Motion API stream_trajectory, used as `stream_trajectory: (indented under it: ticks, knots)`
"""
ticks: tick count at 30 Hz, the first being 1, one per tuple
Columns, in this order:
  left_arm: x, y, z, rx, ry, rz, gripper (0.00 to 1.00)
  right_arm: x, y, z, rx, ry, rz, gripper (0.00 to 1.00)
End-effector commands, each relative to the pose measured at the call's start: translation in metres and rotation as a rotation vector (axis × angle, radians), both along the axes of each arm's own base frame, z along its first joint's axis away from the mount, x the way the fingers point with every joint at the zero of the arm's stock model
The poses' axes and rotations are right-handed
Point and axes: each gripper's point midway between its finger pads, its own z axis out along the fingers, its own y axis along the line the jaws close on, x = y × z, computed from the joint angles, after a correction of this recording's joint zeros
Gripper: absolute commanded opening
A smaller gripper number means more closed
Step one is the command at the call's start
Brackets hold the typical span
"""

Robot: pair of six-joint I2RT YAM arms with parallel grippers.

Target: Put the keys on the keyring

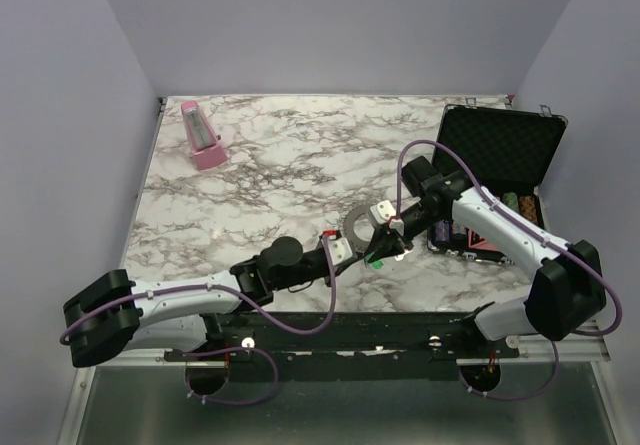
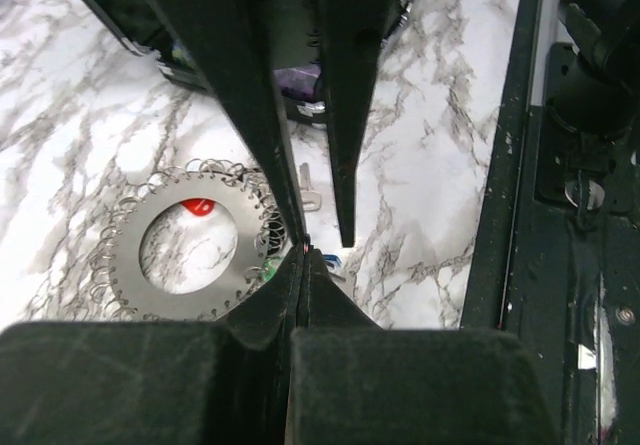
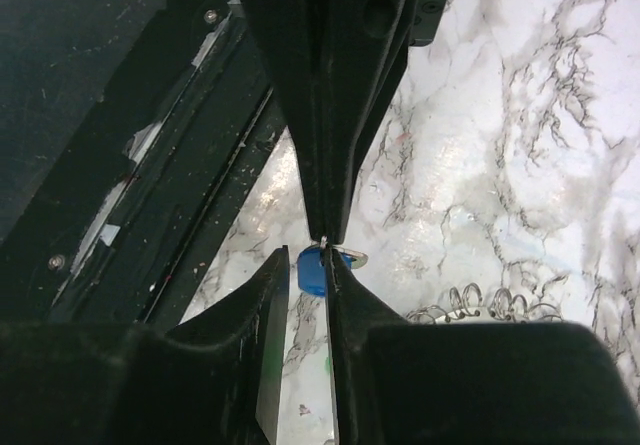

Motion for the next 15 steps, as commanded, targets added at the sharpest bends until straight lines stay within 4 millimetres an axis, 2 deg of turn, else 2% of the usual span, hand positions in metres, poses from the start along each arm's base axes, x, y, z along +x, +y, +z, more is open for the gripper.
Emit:
stream_trajectory:
  ticks: [1, 6, 8, 15]
  knots:
    - [0.002, 0.015, 0.020, -0.163, -0.006, 0.071, 0.00, -0.010, 0.004, 0.014, 0.058, 0.035, -0.004, 0.34]
    - [-0.010, 0.034, 0.049, -0.423, -0.005, 0.066, 0.00, -0.017, 0.008, 0.029, 0.124, 0.112, -0.013, 0.37]
    - [-0.014, 0.039, 0.055, -0.485, -0.003, 0.060, 0.00, -0.020, 0.011, 0.035, 0.156, 0.152, -0.013, 0.37]
    - [-0.019, 0.034, 0.067, -0.576, 0.009, 0.016, 0.00, -0.017, 0.019, 0.041, 0.191, 0.248, -0.045, 0.37]
